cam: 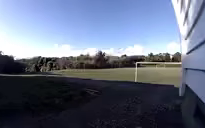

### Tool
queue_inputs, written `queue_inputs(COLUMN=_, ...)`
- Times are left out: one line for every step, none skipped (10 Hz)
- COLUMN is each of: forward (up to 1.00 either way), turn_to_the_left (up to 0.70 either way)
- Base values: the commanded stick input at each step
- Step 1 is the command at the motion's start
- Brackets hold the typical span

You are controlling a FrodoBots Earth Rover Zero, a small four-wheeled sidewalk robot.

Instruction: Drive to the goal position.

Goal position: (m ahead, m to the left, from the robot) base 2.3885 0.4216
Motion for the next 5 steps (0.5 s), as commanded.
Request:
queue_inputs(forward=0.04, turn_to_the_left=0.0)
queue_inputs(forward=0.04, turn_to_the_left=0.0)
queue_inputs(forward=0.04, turn_to_the_left=0.0)
queue_inputs(forward=0.01, turn_to_the_left=0.0)
queue_inputs(forward=0.04, turn_to_the_left=0.0)
